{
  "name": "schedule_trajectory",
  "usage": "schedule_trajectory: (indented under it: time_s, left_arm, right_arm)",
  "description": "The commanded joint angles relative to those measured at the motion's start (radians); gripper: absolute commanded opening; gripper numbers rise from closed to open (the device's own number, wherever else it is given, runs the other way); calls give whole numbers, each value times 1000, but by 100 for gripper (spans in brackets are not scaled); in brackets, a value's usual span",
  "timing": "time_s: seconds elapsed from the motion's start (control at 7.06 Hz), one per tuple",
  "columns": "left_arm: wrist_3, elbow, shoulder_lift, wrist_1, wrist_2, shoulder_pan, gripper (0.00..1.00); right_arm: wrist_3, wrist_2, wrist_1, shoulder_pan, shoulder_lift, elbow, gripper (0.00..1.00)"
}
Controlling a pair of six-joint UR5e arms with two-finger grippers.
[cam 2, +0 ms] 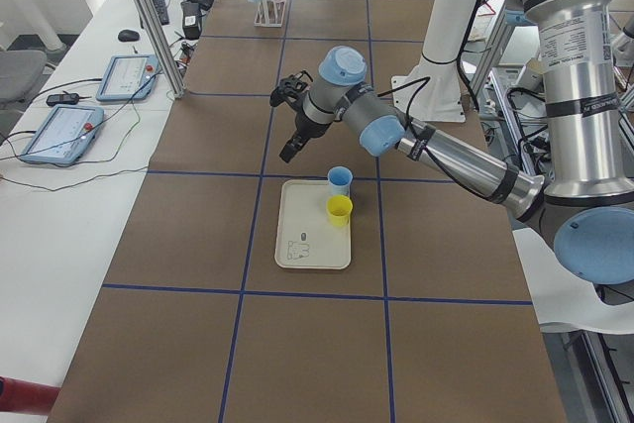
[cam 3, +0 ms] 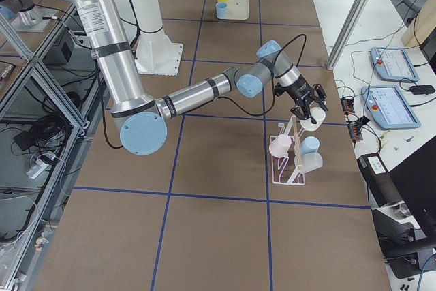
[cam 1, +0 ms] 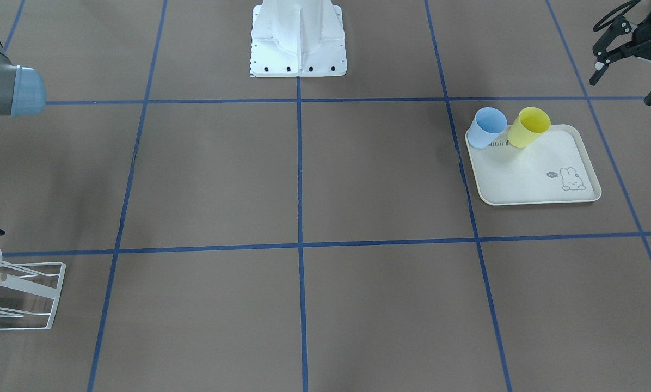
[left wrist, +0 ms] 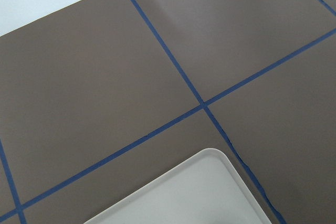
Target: Transfer IKEA cup to right arm and place on rack
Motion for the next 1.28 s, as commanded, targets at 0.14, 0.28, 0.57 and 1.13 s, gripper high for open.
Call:
schedule_trajectory:
  time_s: [0.14,0.28,0.57,1.13]
  left_arm:
    - [0,3,0,0,0,0,100]
    - [0,1,0,0,0,0,100]
    - [0,3,-2,0,0,2,100]
    - [0,3,-2,0,0,2,100]
  right_arm:
    - [5,-33,-1,-23,3,-19,4]
    - [6,-33,15,-26,4,-36,4]
    - [11,-34,171,-27,4,-140,5]
    - [15,-34,180,-28,4,-128,7]
